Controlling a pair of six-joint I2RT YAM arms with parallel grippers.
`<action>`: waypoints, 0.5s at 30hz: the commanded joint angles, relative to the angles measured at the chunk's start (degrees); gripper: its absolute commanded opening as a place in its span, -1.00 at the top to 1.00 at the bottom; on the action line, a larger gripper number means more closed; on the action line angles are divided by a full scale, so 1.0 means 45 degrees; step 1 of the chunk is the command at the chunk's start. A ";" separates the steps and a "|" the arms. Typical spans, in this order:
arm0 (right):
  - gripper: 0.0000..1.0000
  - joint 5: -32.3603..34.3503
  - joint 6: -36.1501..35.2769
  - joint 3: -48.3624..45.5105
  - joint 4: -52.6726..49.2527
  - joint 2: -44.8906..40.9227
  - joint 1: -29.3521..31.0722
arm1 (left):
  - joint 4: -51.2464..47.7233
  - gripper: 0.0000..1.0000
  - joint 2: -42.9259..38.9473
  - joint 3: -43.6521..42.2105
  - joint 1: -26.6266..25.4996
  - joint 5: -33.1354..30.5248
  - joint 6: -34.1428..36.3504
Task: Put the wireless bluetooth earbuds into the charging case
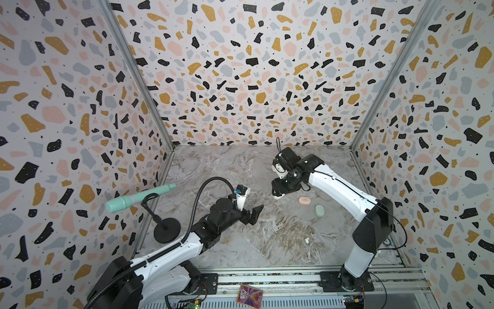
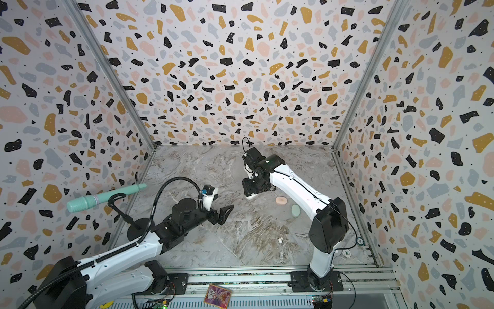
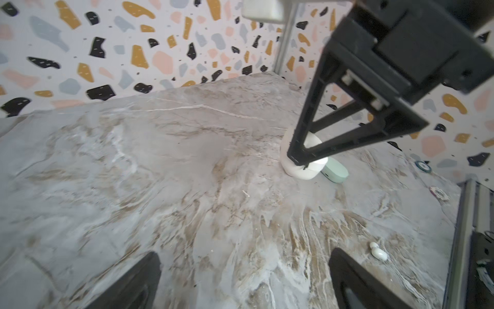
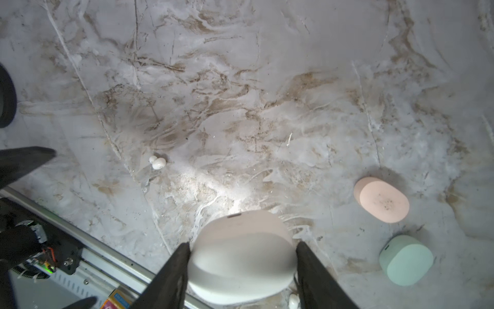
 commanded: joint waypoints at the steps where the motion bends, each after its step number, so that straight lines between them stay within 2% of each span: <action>1: -0.13 -0.0530 0.0847 -0.0183 -0.1041 -0.0984 -0.0049 | 0.2658 -0.99 0.0698 -0.0139 -0.0539 0.1090 0.0948; 9: -0.11 -0.1095 0.1974 -0.0801 -0.0987 -0.2243 0.0105 | 0.5000 -0.93 0.2646 0.0315 -0.1606 0.1975 0.1534; 15: -0.10 -0.1116 0.2534 -0.1109 -0.0781 -0.2487 0.0582 | 0.5541 -0.83 0.3345 0.0682 -0.2018 0.1774 0.1835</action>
